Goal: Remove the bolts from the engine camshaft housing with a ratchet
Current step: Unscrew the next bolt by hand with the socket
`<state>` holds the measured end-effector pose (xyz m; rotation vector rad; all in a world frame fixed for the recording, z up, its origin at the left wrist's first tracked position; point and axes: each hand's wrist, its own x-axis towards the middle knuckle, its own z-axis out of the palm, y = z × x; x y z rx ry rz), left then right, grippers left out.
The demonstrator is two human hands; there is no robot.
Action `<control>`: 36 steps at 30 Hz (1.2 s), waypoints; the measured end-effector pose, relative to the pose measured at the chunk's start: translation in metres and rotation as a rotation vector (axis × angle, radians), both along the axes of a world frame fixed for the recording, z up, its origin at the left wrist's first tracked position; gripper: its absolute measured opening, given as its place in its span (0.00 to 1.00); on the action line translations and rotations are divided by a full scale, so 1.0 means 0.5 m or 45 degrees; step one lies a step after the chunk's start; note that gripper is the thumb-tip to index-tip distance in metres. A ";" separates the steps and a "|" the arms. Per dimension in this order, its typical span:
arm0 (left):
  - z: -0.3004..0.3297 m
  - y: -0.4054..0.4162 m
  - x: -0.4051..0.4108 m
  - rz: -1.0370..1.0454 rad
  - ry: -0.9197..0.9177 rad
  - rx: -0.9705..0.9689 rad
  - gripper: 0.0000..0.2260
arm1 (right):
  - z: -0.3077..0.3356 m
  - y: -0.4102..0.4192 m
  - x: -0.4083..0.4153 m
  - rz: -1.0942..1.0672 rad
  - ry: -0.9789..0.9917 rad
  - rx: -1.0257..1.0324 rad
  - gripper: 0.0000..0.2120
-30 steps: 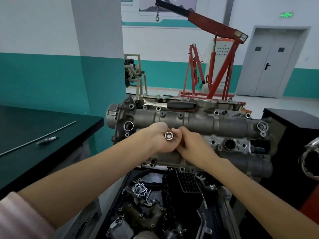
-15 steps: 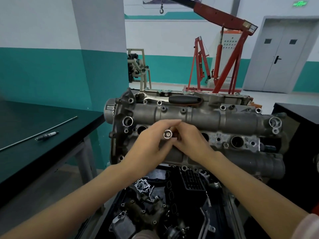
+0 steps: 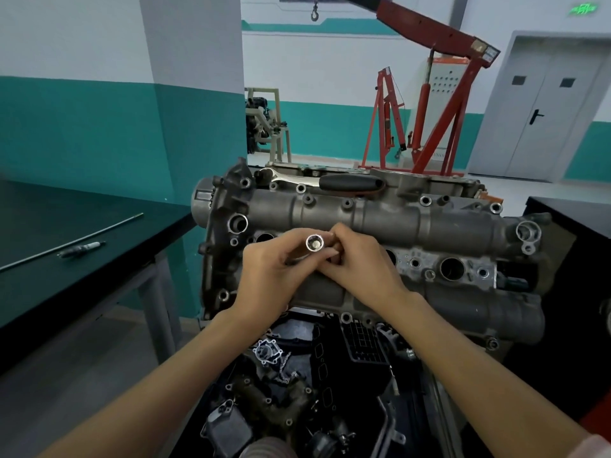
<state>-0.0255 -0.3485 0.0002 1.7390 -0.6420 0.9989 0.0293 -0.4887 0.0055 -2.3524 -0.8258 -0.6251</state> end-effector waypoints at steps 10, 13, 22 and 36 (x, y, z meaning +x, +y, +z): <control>-0.019 -0.004 0.010 0.151 -0.013 0.350 0.14 | -0.004 0.000 -0.002 0.093 -0.019 0.033 0.10; -0.020 0.003 0.016 0.162 0.054 0.352 0.12 | -0.006 0.002 0.000 0.083 -0.067 -0.004 0.08; -0.035 -0.003 0.042 0.231 0.091 0.156 0.13 | -0.004 0.005 0.002 0.061 0.061 0.027 0.12; -0.051 -0.017 0.051 0.290 0.057 0.089 0.15 | -0.010 0.005 -0.001 0.042 -0.080 -0.113 0.17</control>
